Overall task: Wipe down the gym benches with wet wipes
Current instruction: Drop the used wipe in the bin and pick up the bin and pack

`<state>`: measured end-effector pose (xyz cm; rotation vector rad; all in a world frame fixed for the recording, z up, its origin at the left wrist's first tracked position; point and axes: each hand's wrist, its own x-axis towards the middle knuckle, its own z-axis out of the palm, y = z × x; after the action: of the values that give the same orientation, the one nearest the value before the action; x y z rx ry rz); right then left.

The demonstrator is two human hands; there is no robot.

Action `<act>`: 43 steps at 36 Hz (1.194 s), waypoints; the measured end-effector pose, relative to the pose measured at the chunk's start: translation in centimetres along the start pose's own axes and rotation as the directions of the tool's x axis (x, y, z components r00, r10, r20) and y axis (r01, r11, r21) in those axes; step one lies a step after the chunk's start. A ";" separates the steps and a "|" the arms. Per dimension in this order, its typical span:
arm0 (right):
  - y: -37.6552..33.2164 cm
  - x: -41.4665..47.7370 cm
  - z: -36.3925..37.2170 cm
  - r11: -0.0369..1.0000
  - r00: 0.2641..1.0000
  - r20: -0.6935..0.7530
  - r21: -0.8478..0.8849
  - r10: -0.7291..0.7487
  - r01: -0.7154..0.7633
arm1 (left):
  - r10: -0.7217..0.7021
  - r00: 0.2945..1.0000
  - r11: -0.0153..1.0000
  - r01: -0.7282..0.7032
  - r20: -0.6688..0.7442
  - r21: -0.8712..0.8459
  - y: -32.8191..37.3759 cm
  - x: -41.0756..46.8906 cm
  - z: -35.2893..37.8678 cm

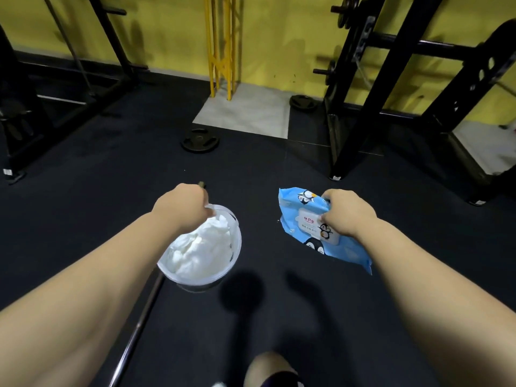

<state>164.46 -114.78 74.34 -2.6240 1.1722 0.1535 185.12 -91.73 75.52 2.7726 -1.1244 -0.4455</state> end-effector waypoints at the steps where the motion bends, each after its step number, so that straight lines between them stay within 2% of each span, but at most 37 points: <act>1: -0.5 1.5 0.0 1.000 1.000 0.005 0.000 0.004 -0.004 | 0.002 1.000 1.000 -0.002 0.000 -0.014 -0.5 1.7 -0.4; 8: -3.5 13.6 0.5 0.999 0.999 0.051 -0.042 0.012 -0.010 | -0.014 0.999 0.998 0.016 0.030 -0.053 -3.9 14.2 -2.0; 15: -6.8 30.1 0.7 0.999 0.998 0.065 -0.024 -0.022 0.023 | -0.038 0.998 0.997 0.041 0.055 -0.065 -5.1 29.4 -3.8; 19: -8.6 38.9 -0.5 0.999 0.997 0.069 -0.022 -0.028 0.029 | -0.042 0.994 0.996 0.050 0.103 -0.074 -5.0 37.6 -5.2; 30: -11.5 58.5 -5.3 0.999 0.991 0.129 -0.022 0.026 -0.024 | -0.065 0.991 0.988 0.080 0.117 -0.134 -5.0 57.9 -9.8; 37: -11.6 71.3 -6.2 0.992 0.988 0.126 -0.095 0.089 -0.077 | -0.020 0.993 0.996 0.030 0.120 -0.078 -4.9 72.5 -11.4; 43: -12.1 82.5 -8.3 0.988 0.988 0.095 -0.106 0.120 -0.110 | 0.004 0.980 1.000 0.002 0.197 -0.027 -4.7 85.2 -13.8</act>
<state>228.50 -168.48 68.02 -2.5986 1.3134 0.3723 250.61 -147.76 68.38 2.7527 -1.1491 -0.7446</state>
